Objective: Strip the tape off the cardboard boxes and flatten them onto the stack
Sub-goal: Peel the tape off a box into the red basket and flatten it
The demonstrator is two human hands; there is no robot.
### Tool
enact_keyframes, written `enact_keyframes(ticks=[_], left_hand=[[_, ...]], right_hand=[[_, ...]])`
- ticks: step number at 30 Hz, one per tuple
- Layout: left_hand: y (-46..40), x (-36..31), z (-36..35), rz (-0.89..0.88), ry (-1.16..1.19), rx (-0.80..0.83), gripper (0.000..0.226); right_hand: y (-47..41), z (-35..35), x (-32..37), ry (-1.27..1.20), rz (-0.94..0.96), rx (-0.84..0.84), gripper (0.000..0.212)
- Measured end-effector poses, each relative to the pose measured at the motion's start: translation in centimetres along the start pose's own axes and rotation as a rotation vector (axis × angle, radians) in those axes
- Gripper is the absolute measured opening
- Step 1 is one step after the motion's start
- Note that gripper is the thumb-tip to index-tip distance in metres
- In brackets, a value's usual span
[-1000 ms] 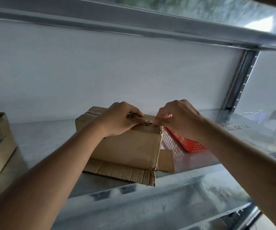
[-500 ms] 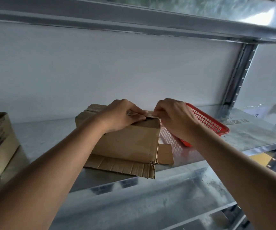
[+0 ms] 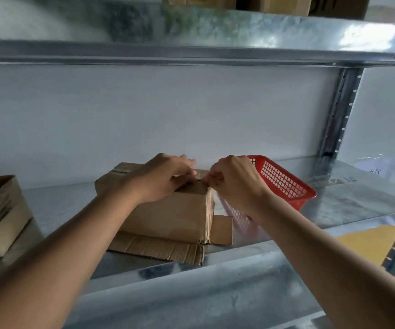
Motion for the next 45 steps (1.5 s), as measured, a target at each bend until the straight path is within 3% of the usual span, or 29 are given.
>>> enact_keyframes(ticks=[3,11,17,24,26,29,34,41,45], left_hand=[[-0.5,-1.5,-0.2,-0.093,-0.064,-0.016,0.023],[-0.4,-2.9,0.1,0.038,-0.114,-0.055,0.022],[-0.3,-3.2,-0.2,0.107,-0.159,-0.104,0.015],[-0.9,-3.0,-0.1,0.129,-0.148,-0.178,0.020],[-0.9,-3.0,-0.1,0.125,-0.132,-0.192,0.019],[-0.8,-2.9,-0.3,0.103,-0.107,-0.208,0.016],[-0.7,-3.1,-0.3,0.101,-0.114,-0.209,0.014],[-0.7,-3.5,-0.2,0.168,-0.113,-0.206,0.015],[-0.8,-3.7,-0.4,0.212,-0.102,-0.204,0.016]], right_hand=[[-0.7,0.4,-0.1,0.066,0.016,0.086,0.013],[-1.4,0.2,-1.1,0.064,0.082,0.123,0.010],[-1.4,0.3,-1.3,-0.059,0.002,0.096,0.011],[-1.7,0.2,0.1,0.068,0.072,0.145,0.031],[-1.8,0.5,-0.3,0.081,0.122,0.205,0.024],[-1.8,0.8,-1.6,-0.001,0.150,0.179,0.010],[-1.1,0.5,-2.8,-0.103,0.166,0.127,0.014],[-2.0,0.7,-3.6,-0.225,0.073,0.205,0.014],[-1.3,0.1,-5.0,-0.523,-0.089,0.113,0.008]])
Point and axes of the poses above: each hand's wrist, its own y-axis away from the middle knuckle, its own z-axis out of the back of the hand, x = y × z, the point moved 2 cm from there along -y, towards the middle knuckle, and after that the axes turned 11 degrees about -y, right-handed, at the moved point
